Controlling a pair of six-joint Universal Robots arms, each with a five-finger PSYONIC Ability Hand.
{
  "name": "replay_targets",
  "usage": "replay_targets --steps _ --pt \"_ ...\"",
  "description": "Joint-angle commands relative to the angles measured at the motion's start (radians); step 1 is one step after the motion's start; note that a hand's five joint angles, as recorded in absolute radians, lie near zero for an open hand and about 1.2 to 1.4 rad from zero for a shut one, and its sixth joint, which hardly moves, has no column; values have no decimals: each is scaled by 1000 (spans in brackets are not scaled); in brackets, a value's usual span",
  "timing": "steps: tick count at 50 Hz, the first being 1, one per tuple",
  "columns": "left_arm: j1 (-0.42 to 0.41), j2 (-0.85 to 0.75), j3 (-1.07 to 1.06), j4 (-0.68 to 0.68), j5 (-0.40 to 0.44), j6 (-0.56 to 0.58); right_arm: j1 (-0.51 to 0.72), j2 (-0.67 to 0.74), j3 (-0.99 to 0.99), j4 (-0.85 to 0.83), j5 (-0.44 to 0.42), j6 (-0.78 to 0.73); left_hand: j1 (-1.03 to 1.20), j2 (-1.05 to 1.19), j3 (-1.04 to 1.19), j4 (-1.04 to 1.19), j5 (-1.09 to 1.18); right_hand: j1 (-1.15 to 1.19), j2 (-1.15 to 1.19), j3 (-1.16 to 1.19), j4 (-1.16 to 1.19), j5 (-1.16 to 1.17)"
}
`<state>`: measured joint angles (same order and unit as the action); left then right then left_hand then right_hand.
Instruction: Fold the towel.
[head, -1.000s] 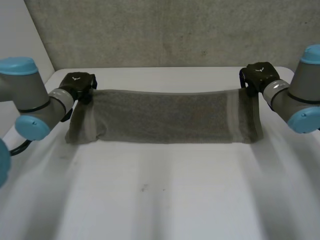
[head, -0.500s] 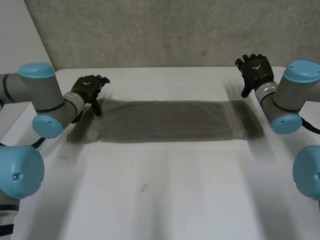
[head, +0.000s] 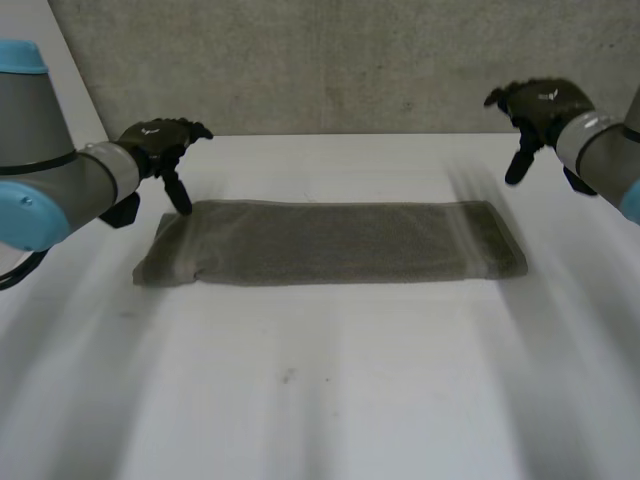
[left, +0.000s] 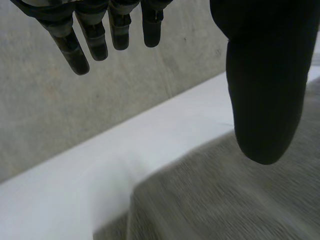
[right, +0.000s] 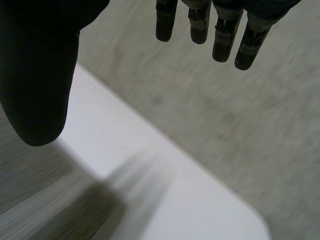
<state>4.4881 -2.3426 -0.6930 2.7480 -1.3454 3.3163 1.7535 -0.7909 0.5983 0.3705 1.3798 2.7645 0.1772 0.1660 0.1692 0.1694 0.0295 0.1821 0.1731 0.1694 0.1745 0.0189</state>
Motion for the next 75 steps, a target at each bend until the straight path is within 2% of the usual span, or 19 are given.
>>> replay_targets --steps 1,5,8,14,20,25,33,45,46,47,48,49,59,62,65,67,73,75 --pt "25 185 -322 51 6 2 -5 -151 329 -10 -59 -5 -2 9 6 6 -29 152 161 164 159 140" --pt "32 282 -506 133 11 2 -25 -178 452 -76 -99 -5 -2 9 6 6 -29 272 281 285 280 261" --pt "40 309 -562 165 14 3 -48 -185 549 -139 -123 -5 -2 9 6 6 -29 323 332 335 330 311" --pt "43 367 -720 279 15 3 -61 -134 655 -292 -124 -6 -2 9 6 6 -29 384 393 397 392 373" --pt "45 382 -789 338 15 3 -106 -61 675 -398 -133 -8 -2 9 6 6 -29 487 496 500 494 476" --pt "45 382 -807 354 14 3 -115 -8 653 -424 -131 -13 -2 9 6 6 -29 578 587 590 585 566" --pt "46 382 -827 392 14 3 -127 16 643 -492 -136 -13 -2 9 6 6 -29 745 754 758 753 734" --pt "45 382 -838 415 14 3 -127 45 630 -498 -137 -14 -2 9 6 6 -29 825 834 837 832 813" --pt "45 384 -838 415 14 2 -127 48 627 -498 -137 -19 -2 9 6 6 -29 903 912 916 911 892" --pt "45 384 -838 415 14 2 -127 51 624 -498 -136 -26 -2 9 6 6 -29 1081 1090 1094 1089 1070" --pt "45 382 -838 415 14 3 -127 52 624 -498 -136 -26 -2 9 6 6 -29 1083 1092 1096 1091 1072" --pt "45 382 -838 415 14 3 -129 53 624 -498 -136 -37 -2 9 6 6 -29 1213 1222 1226 1220 1202" --pt "45 384 -847 415 12 3 -233 -37 640 -498 -111 -49 -2 9 6 6 -29 1214 1223 1227 1222 1203" --pt "43 388 -850 415 14 3 -360 -74 620 -475 -113 -83 -2 9 6 6 -29 1214 1223 1227 1222 1203" --pt "43 396 -852 415 12 3 -400 -82 607 -467 -114 -114 -2 9 6 6 -29 1214 1223 1227 1222 1203" --pt "45 401 -855 415 14 3 -460 -93 565 -434 -120 -190 -2 9 6 6 -29 1214 1223 1227 1222 1203" --pt "45 401 -858 415 14 3 -466 -94 479 -366 -127 -233 -2 9 6 6 -29 1214 1223 1227 1222 1203" --pt "43 402 -858 415 14 3 -415 -100 422 -348 -127 -204 -2 9 6 6 -29 1214 1223 1227 1222 1203"
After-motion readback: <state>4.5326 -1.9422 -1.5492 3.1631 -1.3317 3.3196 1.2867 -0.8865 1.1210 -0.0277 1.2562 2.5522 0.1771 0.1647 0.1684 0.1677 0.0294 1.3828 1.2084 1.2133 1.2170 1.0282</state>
